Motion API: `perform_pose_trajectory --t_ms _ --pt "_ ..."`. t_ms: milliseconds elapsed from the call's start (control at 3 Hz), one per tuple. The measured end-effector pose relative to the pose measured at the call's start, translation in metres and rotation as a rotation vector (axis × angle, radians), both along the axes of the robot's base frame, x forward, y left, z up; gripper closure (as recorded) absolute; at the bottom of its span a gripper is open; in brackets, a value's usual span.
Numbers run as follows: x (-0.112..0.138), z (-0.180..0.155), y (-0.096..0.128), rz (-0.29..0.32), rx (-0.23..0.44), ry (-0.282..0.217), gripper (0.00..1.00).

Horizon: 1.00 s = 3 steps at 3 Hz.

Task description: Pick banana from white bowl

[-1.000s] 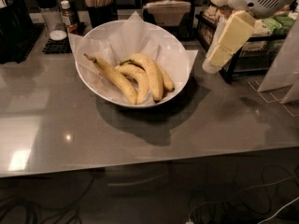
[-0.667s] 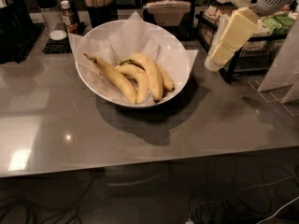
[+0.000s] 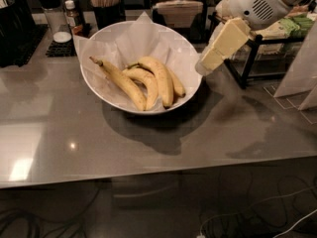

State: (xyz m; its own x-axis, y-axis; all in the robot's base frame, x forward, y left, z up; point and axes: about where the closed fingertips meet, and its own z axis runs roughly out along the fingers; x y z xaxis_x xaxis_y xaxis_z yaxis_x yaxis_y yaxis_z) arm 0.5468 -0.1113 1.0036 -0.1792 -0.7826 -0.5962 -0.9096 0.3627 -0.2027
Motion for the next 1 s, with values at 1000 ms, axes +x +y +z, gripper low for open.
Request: perform_pose_trajectory --t_ms 1000 --pt "0.026 -0.026 0.073 0.118 0.092 0.075 0.00"
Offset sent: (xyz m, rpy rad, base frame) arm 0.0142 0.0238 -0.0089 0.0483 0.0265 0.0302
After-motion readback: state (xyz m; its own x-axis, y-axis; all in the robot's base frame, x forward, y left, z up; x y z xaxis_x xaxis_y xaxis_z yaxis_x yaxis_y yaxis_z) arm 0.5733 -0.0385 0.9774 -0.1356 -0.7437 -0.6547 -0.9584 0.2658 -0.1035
